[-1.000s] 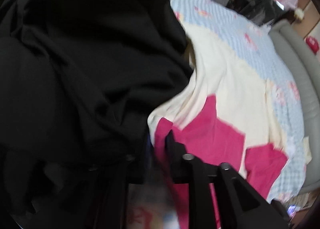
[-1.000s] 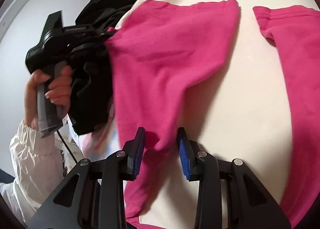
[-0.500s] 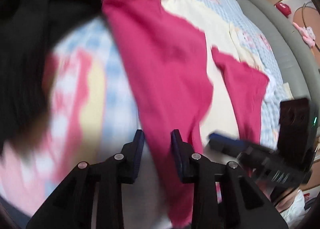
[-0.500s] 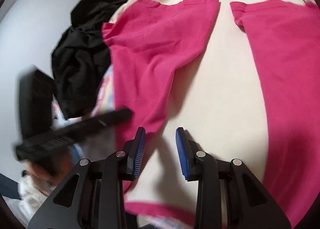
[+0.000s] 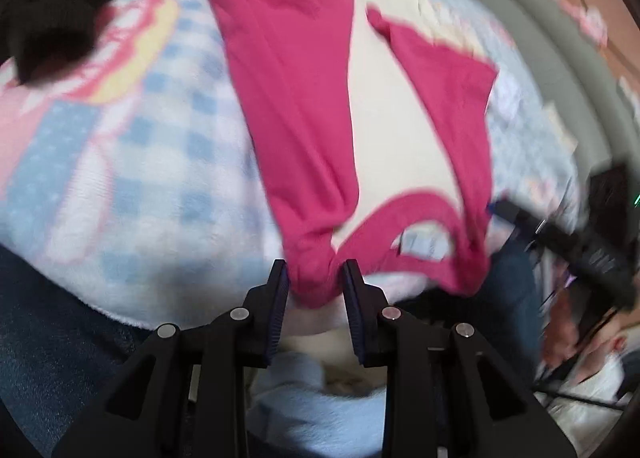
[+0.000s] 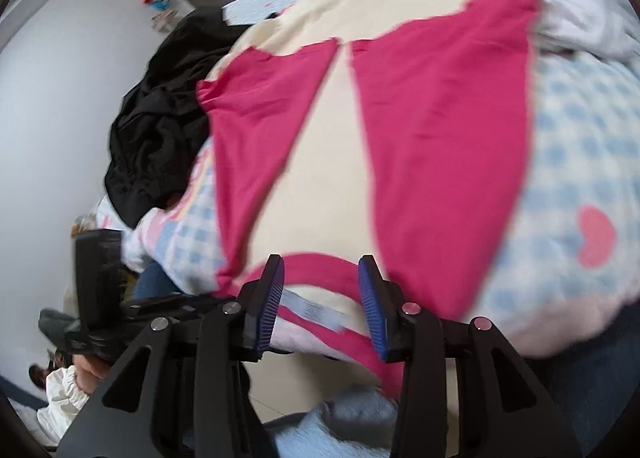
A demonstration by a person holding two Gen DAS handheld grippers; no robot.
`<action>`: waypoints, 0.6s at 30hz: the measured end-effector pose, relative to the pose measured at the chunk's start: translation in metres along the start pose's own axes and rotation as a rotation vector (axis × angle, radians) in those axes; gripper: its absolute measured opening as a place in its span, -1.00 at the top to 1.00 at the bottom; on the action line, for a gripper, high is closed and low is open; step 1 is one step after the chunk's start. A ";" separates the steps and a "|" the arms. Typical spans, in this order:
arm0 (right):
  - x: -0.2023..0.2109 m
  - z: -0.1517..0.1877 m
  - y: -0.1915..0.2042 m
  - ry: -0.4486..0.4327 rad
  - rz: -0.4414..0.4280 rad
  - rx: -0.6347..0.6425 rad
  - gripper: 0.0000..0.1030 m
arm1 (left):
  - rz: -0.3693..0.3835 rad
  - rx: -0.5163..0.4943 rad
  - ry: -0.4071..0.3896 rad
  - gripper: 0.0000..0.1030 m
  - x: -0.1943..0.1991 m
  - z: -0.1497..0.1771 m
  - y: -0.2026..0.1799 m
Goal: Fold clothes
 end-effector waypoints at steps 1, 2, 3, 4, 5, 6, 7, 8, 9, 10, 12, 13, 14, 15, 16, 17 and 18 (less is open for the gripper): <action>0.003 0.001 -0.006 -0.009 0.016 -0.013 0.24 | 0.013 0.025 -0.028 0.41 0.006 -0.005 0.002; 0.007 0.001 -0.014 -0.019 0.027 -0.026 0.23 | 0.021 0.038 -0.040 0.40 0.008 -0.008 0.003; 0.011 0.001 -0.023 -0.030 0.043 -0.042 0.20 | 0.027 0.042 -0.040 0.36 0.006 -0.009 0.004; 0.014 0.002 -0.032 -0.040 0.060 -0.060 0.15 | 0.032 0.047 -0.040 0.30 0.004 -0.010 0.005; 0.015 0.003 -0.037 -0.042 0.068 -0.074 0.03 | 0.038 0.052 -0.040 0.30 0.002 -0.011 0.006; 0.014 0.004 -0.042 -0.043 0.074 -0.088 -0.04 | 0.041 0.055 -0.021 0.30 -0.004 -0.009 0.006; 0.014 0.006 -0.047 -0.043 0.080 -0.102 -0.05 | 0.042 0.056 0.013 0.30 -0.013 -0.003 0.005; 0.013 0.007 -0.050 -0.039 0.082 -0.110 -0.05 | 0.030 0.051 0.040 0.29 -0.020 0.003 0.004; 0.011 0.010 -0.053 -0.026 0.091 -0.119 -0.06 | 0.017 0.044 0.050 0.26 -0.024 0.007 0.004; 0.008 0.014 -0.054 -0.006 0.092 -0.121 -0.06 | 0.011 0.041 0.049 0.26 -0.025 0.009 0.004; 0.001 0.025 -0.054 0.038 0.073 -0.124 -0.08 | 0.005 0.037 0.042 0.31 -0.025 0.013 0.004; -0.003 0.032 -0.053 0.063 0.054 -0.127 -0.08 | 0.010 0.036 0.027 0.45 -0.023 0.012 0.003; -0.007 0.038 -0.052 0.079 0.036 -0.133 -0.12 | 0.017 0.032 0.010 0.56 -0.020 0.010 0.002; -0.011 0.042 -0.051 0.087 0.022 -0.142 -0.12 | 0.022 0.026 -0.007 0.66 -0.018 0.007 0.000; -0.012 0.043 -0.051 0.087 0.009 -0.155 -0.12 | 0.027 0.016 -0.022 0.66 -0.017 0.004 -0.002; -0.014 0.045 -0.051 0.085 -0.004 -0.169 -0.12 | 0.033 0.007 -0.036 0.68 -0.015 0.002 -0.005; -0.014 0.044 -0.048 0.078 -0.036 -0.185 -0.07 | 0.039 0.002 -0.034 0.67 -0.016 0.000 -0.008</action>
Point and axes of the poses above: each gripper's, at about its wrist camera, not at the fingertips, and x roughly against the way its jaws point, y to its left, z to its underside, the point moved 10 cm from there along -x, roughly the way its jaws point, and after that the axes turned 12 degrees about -y, right-handed, at the moved point
